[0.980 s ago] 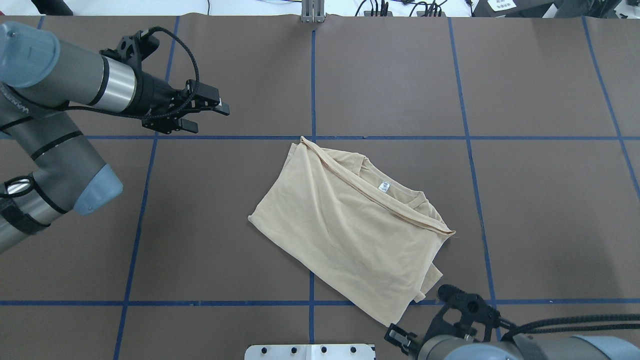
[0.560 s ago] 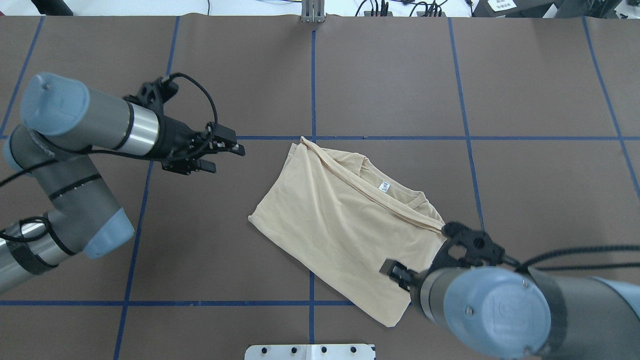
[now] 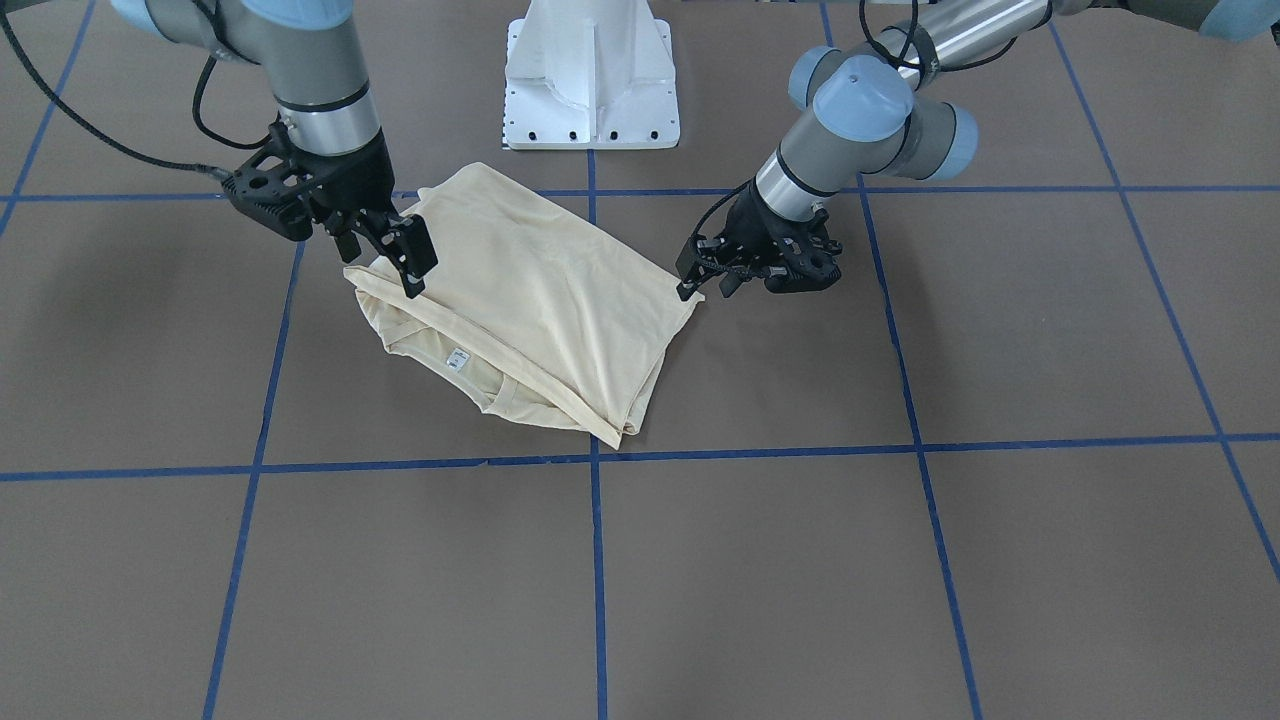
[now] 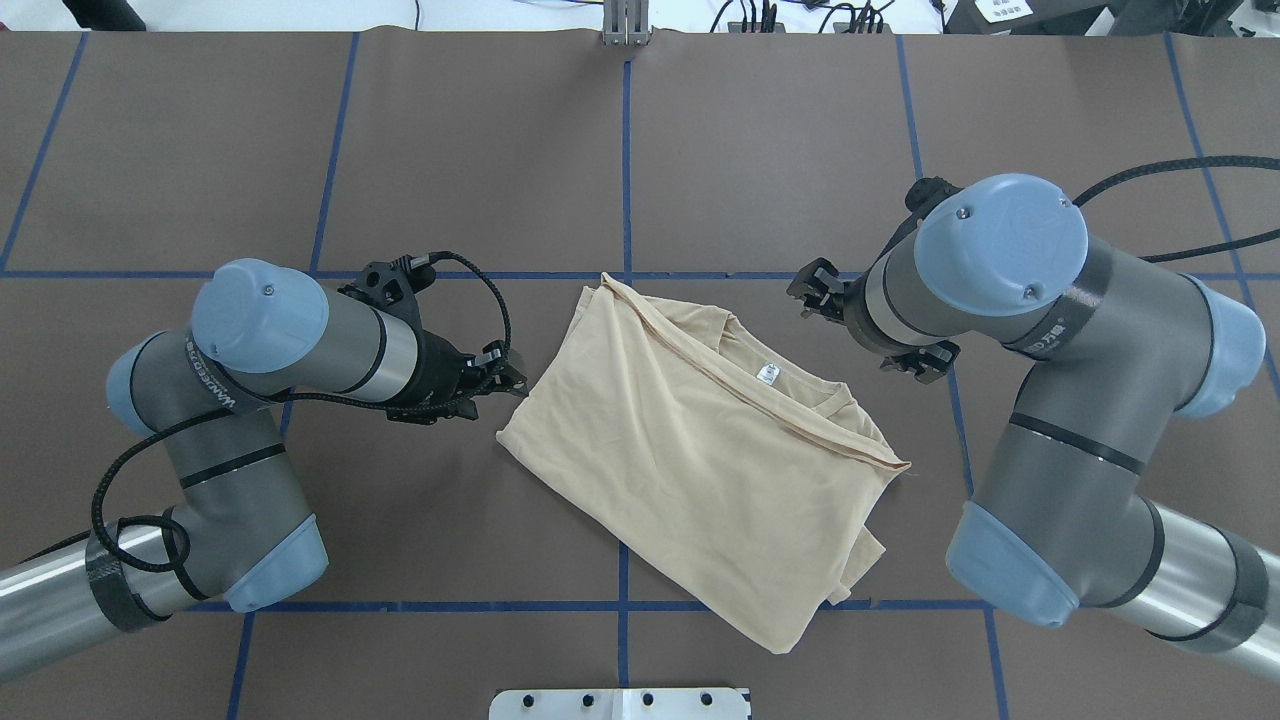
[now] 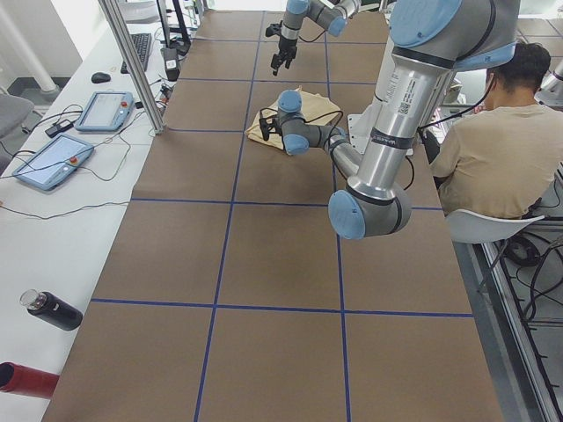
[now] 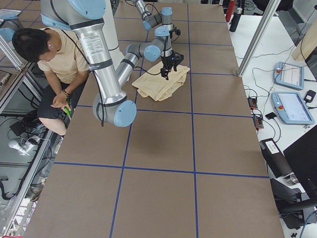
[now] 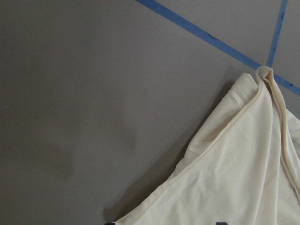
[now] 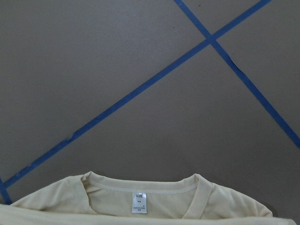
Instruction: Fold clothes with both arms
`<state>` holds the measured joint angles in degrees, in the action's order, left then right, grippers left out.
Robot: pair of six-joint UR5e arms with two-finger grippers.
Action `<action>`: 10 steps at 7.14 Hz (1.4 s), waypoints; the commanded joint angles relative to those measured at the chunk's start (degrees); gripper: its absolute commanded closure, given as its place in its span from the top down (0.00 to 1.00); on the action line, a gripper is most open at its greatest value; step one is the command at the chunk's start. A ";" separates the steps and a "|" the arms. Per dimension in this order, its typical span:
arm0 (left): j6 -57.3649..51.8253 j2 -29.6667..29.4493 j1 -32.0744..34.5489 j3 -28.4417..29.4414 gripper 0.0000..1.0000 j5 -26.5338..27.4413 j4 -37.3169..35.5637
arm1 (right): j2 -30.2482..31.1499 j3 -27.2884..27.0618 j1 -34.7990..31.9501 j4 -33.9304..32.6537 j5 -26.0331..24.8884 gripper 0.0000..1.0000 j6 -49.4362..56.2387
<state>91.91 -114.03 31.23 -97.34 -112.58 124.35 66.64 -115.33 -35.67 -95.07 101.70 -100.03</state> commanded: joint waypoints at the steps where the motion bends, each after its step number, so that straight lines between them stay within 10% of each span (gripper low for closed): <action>1: -1.56 -0.83 -1.86 1.10 0.68 -0.09 -0.60 | 0.15 2.13 -0.98 2.34 1.13 1.00 1.07; 5: -4.11 -1.02 -1.70 0.41 0.91 -0.27 0.88 | 0.24 2.39 -0.89 2.52 1.13 1.00 1.07; 10: -3.14 -1.19 -1.96 4.07 0.84 0.96 1.15 | 0.42 2.57 -0.72 2.52 1.05 1.00 1.16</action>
<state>88.75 -114.86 29.32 -94.78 -111.66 125.42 67.04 -112.78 -36.43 -92.55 102.81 -98.88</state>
